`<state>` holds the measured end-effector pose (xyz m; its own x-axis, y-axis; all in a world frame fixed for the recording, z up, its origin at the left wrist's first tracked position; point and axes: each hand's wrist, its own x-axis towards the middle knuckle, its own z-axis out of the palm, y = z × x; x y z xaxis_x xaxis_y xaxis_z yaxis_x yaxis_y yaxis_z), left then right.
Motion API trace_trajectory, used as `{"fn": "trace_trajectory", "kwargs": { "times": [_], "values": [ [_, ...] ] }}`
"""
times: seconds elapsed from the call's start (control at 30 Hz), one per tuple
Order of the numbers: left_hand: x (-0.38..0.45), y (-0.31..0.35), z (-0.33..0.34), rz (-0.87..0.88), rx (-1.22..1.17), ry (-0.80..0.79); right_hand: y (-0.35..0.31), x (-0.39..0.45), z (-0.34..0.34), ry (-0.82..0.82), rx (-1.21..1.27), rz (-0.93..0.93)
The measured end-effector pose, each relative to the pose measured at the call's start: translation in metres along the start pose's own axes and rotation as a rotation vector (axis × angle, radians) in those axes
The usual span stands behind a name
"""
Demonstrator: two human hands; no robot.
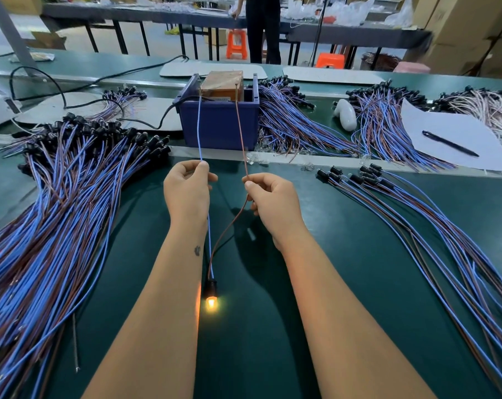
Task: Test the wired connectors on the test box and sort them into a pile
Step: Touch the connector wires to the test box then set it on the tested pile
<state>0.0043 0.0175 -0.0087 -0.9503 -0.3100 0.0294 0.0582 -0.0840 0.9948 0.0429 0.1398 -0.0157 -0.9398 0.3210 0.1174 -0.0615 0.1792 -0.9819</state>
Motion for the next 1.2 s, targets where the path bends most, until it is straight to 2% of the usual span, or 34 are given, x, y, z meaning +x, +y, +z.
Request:
{"fn": "trace_trajectory", "kwargs": {
  "times": [1.2],
  "values": [
    [0.0001,0.0002,-0.0012,0.004,0.012,-0.007,-0.0013,-0.0014,-0.0005,-0.005,-0.023,-0.010]
  ]
}}
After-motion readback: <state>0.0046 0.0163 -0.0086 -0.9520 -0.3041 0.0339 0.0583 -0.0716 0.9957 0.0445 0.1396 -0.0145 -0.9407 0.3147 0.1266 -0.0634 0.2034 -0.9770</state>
